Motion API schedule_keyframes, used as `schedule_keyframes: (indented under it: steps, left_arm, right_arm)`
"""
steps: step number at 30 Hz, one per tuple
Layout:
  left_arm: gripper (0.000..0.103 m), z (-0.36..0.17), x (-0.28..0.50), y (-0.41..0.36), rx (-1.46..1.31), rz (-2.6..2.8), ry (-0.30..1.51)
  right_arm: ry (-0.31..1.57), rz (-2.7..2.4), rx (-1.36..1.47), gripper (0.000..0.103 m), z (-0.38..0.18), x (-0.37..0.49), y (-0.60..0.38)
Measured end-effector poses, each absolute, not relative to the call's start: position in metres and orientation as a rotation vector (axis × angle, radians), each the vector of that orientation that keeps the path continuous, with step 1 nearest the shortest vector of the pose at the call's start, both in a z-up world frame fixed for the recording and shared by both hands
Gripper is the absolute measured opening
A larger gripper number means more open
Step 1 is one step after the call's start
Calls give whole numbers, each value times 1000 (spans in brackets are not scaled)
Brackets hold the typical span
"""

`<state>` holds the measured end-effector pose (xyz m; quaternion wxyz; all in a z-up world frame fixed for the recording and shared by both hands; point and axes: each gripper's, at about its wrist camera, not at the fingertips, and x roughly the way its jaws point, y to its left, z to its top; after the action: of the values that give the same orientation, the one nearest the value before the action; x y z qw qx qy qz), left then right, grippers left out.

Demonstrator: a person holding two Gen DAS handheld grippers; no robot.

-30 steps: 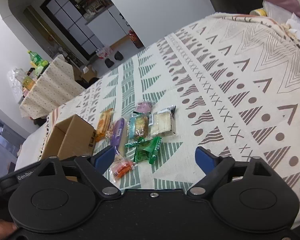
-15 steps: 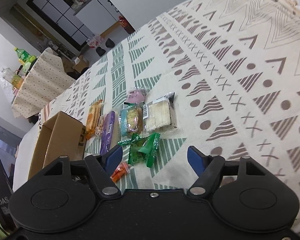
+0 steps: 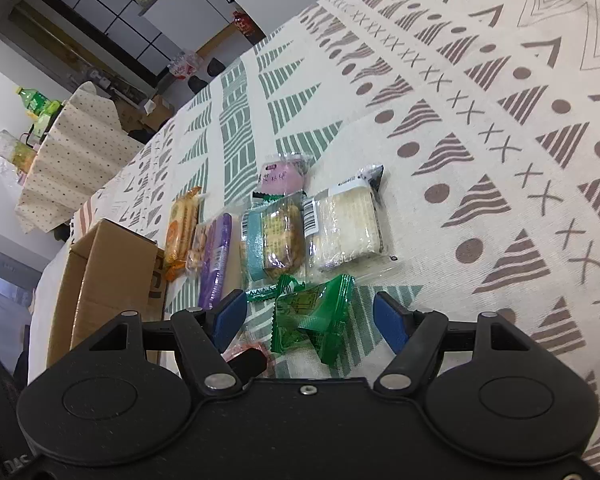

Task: Organize snacks
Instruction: 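Grasp the pink striped candy stick with left gripper while right gripper grasps green candies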

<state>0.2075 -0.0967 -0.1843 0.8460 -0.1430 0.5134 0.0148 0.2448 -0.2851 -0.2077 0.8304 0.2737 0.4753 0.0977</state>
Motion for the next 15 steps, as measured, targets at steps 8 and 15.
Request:
schedule_keyframes:
  steps: [8, 15]
  left_arm:
    - [46, -175, 203, -86, -309, 57, 1073]
    - [46, -162, 198, -72, -308, 99, 1046]
  right_arm:
    - [1029, 216, 564, 70, -215, 249, -275]
    - [1045, 190, 534, 36, -221, 253, -268]
